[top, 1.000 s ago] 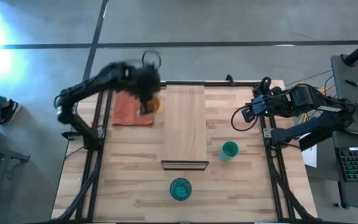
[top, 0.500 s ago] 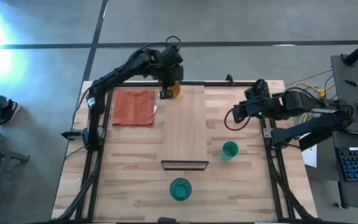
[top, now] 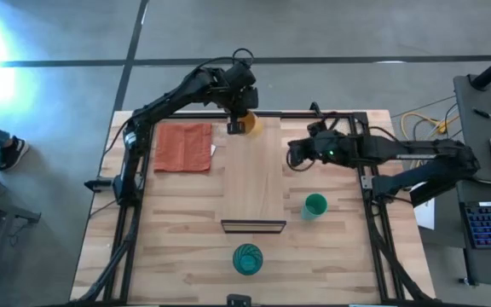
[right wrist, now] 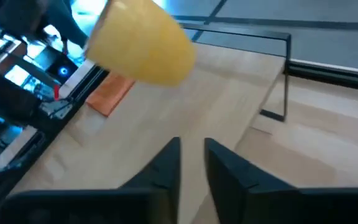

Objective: Stack small to large cups/mugs on shelf
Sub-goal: Put the yellow mug on the shelf

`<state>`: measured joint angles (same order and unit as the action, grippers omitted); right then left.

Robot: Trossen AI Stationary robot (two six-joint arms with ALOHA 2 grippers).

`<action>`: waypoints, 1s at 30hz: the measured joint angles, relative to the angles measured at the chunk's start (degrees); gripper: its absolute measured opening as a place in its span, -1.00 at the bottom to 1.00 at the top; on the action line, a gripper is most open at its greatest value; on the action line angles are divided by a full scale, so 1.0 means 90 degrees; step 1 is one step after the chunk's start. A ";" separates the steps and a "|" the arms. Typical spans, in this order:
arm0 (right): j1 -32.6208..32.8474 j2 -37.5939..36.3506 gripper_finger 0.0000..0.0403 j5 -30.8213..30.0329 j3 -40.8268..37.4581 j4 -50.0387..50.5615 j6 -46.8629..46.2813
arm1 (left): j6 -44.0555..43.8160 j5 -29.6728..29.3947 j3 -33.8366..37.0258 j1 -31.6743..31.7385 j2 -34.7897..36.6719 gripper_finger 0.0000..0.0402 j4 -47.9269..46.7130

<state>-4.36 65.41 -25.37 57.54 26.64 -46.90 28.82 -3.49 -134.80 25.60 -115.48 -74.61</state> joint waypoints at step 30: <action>-0.1894 0.2166 -0.96 0.2645 0.1212 -0.0830 0.1275 | -0.0504 0.0520 0.0627 0.0034 0.0002 -0.90 0.0110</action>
<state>-21.41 84.90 -1.56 68.45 19.17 -35.42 24.28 1.19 -129.16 25.90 -115.47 -73.62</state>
